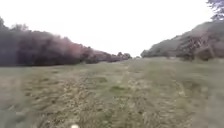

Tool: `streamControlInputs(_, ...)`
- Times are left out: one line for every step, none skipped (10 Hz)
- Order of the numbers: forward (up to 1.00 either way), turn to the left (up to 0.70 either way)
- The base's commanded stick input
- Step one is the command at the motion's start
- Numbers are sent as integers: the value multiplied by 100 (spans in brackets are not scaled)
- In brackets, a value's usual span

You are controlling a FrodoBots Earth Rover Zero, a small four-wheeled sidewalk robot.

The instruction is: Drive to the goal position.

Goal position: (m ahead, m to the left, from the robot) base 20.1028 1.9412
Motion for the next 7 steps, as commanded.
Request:
streamControlInputs(85,0)
streamControlInputs(85,0)
streamControlInputs(85,0)
streamControlInputs(85,0)
streamControlInputs(85,0)
streamControlInputs(85,0)
streamControlInputs(85,0)
